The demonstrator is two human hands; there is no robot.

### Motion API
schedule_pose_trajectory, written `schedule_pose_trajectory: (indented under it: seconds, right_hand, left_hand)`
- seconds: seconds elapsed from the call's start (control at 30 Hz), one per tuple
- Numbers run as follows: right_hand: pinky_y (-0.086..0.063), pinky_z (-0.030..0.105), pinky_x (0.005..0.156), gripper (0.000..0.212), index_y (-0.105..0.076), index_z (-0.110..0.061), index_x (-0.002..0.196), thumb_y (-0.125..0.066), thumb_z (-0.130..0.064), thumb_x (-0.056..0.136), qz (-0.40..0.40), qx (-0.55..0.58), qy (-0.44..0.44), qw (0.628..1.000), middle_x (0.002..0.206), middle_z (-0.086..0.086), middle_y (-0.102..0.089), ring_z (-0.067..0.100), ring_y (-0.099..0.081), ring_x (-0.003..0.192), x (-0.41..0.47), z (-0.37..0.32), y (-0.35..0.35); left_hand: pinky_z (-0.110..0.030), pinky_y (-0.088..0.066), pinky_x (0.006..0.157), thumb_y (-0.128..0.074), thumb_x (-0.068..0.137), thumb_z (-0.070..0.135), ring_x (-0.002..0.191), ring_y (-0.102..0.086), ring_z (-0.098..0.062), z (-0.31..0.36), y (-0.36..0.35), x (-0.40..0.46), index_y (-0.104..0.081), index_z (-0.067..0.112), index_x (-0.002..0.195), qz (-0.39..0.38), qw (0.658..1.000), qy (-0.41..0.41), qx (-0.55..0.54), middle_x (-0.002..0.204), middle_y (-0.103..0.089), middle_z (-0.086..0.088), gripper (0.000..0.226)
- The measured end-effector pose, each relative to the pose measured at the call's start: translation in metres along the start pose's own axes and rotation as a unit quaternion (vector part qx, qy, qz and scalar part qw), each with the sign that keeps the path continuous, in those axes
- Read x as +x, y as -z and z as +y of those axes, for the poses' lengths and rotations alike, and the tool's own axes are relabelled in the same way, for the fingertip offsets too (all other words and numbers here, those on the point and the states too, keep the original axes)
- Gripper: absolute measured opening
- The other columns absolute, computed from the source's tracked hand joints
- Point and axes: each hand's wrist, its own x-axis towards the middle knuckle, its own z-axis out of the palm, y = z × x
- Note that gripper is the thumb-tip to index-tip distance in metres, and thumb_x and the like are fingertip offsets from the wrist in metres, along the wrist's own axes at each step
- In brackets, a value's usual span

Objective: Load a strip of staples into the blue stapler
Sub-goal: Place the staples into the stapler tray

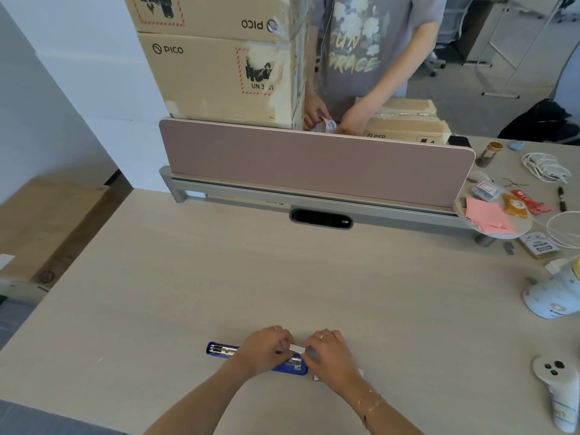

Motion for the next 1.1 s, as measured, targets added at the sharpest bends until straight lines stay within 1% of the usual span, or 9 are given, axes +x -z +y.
schedule_pose_trajectory:
  seconds: [0.1, 0.2, 0.3, 0.43, 0.57, 0.67, 0.9, 1.0, 1.1]
  right_hand:
    - [-0.027, 0.022, 0.072, 0.002, -0.065, -0.024, 0.068, -0.064, -0.026, 0.068, -0.013, 0.006, 0.006, 1.000, 0.066, -0.008, -0.064, 0.013, -0.058, 0.069, 0.002, -0.003, 0.000]
    - [-0.024, 0.023, 0.075, 0.005, -0.066, -0.021, 0.071, -0.063, -0.024, 0.073, -0.024, 0.009, 0.012, 1.000, 0.073, -0.003, -0.066, 0.018, -0.057, 0.079, 0.002, -0.004, -0.004]
    - [-0.023, 0.022, 0.074, 0.005, -0.071, -0.023, 0.076, -0.068, -0.023, 0.072, -0.026, 0.020, 0.016, 0.999, 0.078, -0.002, -0.067, 0.019, -0.057, 0.083, -0.001, -0.005, -0.007]
    - [-0.023, 0.022, 0.076, 0.009, -0.073, -0.022, 0.083, -0.070, -0.021, 0.075, -0.013, 0.034, 0.007, 0.999, 0.085, -0.001, -0.067, 0.020, -0.055, 0.088, -0.003, -0.007, -0.008]
    - [-0.027, 0.024, 0.082, 0.014, -0.071, -0.021, 0.093, -0.061, -0.022, 0.082, -0.043, 0.017, 0.012, 0.999, 0.097, 0.000, -0.063, 0.018, -0.049, 0.097, -0.002, -0.011, -0.006]
    - [-0.033, 0.028, 0.085, 0.016, -0.071, -0.020, 0.094, -0.061, -0.022, 0.082, -0.055, 0.007, 0.012, 0.998, 0.101, 0.001, -0.062, 0.020, -0.048, 0.100, 0.000, -0.012, -0.005]
    - [-0.032, 0.032, 0.091, 0.017, -0.072, -0.014, 0.096, -0.060, -0.019, 0.084, -0.075, -0.003, 0.029, 0.997, 0.117, 0.006, -0.059, 0.023, -0.044, 0.111, 0.004, -0.015, -0.002]
    - [-0.033, 0.033, 0.090, 0.017, -0.072, -0.012, 0.094, -0.061, -0.018, 0.083, -0.075, -0.012, 0.042, 0.996, 0.117, 0.007, -0.061, 0.024, -0.045, 0.111, 0.004, -0.015, -0.003]
    - [-0.037, 0.034, 0.086, 0.014, -0.073, -0.013, 0.089, -0.063, -0.019, 0.081, -0.059, -0.019, 0.051, 0.997, 0.107, 0.007, -0.065, 0.026, -0.050, 0.105, 0.005, -0.016, -0.004]
  left_hand:
    - [-0.032, -0.045, 0.081, -0.061, 0.084, 0.029, 0.100, -0.058, -0.019, 0.001, 0.000, 0.002, -0.057, 0.018, 0.107, -0.021, 0.996, 0.000, 0.081, 0.109, -0.062, -0.001, 0.026]
    - [-0.037, -0.045, 0.080, -0.058, 0.086, 0.025, 0.099, -0.058, -0.027, 0.003, -0.003, 0.003, -0.058, 0.013, 0.105, -0.036, 0.990, -0.013, 0.134, 0.108, -0.062, -0.008, 0.022]
    - [-0.038, -0.046, 0.078, -0.056, 0.085, 0.023, 0.097, -0.058, -0.029, 0.003, -0.008, 0.002, -0.061, 0.012, 0.101, -0.051, 0.984, -0.025, 0.168, 0.106, -0.064, -0.010, 0.020]
    - [-0.038, -0.046, 0.076, -0.053, 0.085, 0.020, 0.095, -0.059, -0.030, 0.003, -0.011, 0.001, -0.062, 0.011, 0.097, -0.052, 0.982, -0.027, 0.180, 0.104, -0.065, -0.011, 0.018]
    - [-0.039, -0.045, 0.076, -0.052, 0.085, 0.018, 0.095, -0.058, -0.032, 0.004, -0.012, 0.001, -0.063, 0.010, 0.093, -0.053, 0.979, -0.028, 0.193, 0.102, -0.066, -0.013, 0.017]
    - [-0.040, -0.044, 0.076, -0.051, 0.085, 0.019, 0.095, -0.057, -0.033, 0.004, -0.012, 0.002, -0.063, 0.009, 0.092, -0.052, 0.977, -0.032, 0.202, 0.102, -0.066, -0.014, 0.017]
    - [-0.038, -0.044, 0.078, -0.053, 0.084, 0.017, 0.098, -0.057, -0.032, 0.002, -0.013, 0.004, -0.065, 0.011, 0.098, -0.065, 0.976, -0.023, 0.206, 0.105, -0.066, -0.013, 0.020]
    - [-0.038, -0.043, 0.076, -0.051, 0.085, 0.016, 0.097, -0.056, -0.033, 0.003, -0.013, 0.004, -0.067, 0.010, 0.096, -0.070, 0.974, -0.032, 0.212, 0.102, -0.067, -0.015, 0.020]
    - [-0.036, -0.035, 0.069, -0.048, 0.086, 0.016, 0.094, -0.056, -0.034, 0.004, -0.014, 0.003, -0.067, 0.008, 0.091, -0.067, 0.972, -0.044, 0.223, 0.098, -0.067, -0.017, 0.021]
